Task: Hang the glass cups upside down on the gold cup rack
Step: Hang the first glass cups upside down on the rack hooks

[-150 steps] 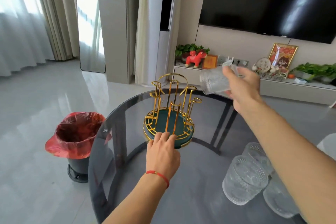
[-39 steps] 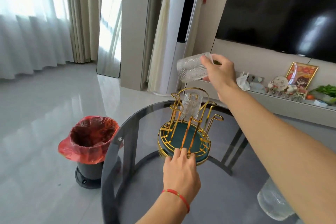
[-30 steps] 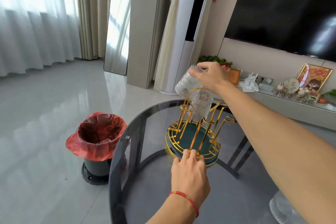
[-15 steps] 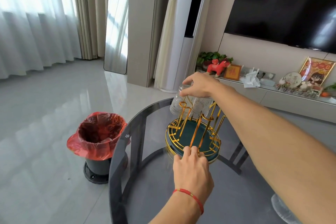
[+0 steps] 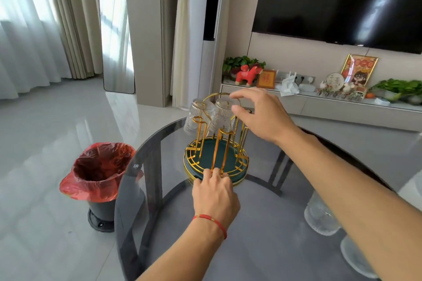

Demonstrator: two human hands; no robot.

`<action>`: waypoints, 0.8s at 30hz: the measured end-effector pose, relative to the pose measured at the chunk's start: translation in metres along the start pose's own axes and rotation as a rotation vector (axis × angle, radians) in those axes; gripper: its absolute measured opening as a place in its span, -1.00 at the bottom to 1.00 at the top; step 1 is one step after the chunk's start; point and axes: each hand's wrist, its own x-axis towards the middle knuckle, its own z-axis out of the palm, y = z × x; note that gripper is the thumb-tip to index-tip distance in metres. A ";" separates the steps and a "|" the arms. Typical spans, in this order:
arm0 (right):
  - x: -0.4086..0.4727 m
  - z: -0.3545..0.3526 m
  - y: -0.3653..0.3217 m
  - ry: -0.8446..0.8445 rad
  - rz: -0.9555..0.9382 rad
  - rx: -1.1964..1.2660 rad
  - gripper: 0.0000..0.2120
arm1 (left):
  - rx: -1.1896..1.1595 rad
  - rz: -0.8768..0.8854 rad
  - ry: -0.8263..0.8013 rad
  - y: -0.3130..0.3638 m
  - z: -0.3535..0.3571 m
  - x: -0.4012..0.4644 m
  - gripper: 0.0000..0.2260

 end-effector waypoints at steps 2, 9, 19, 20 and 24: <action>-0.051 -0.023 0.011 0.093 0.032 0.052 -0.74 | 0.013 -0.003 -0.008 -0.002 -0.002 -0.002 -0.67; -0.221 -0.074 0.053 0.376 0.386 0.095 -0.80 | -0.346 0.211 0.090 0.036 -0.004 -0.023 -0.56; -0.285 -0.105 0.098 0.431 0.591 -0.019 -0.86 | -0.648 0.383 -0.063 0.115 0.003 -0.051 -0.18; -0.286 -0.106 0.101 0.430 0.596 -0.013 -0.86 | -0.676 0.361 -0.112 0.125 0.004 -0.045 -0.11; -0.287 -0.105 0.107 0.455 0.598 0.002 -0.86 | -0.751 0.260 -0.277 0.161 0.011 -0.018 -0.03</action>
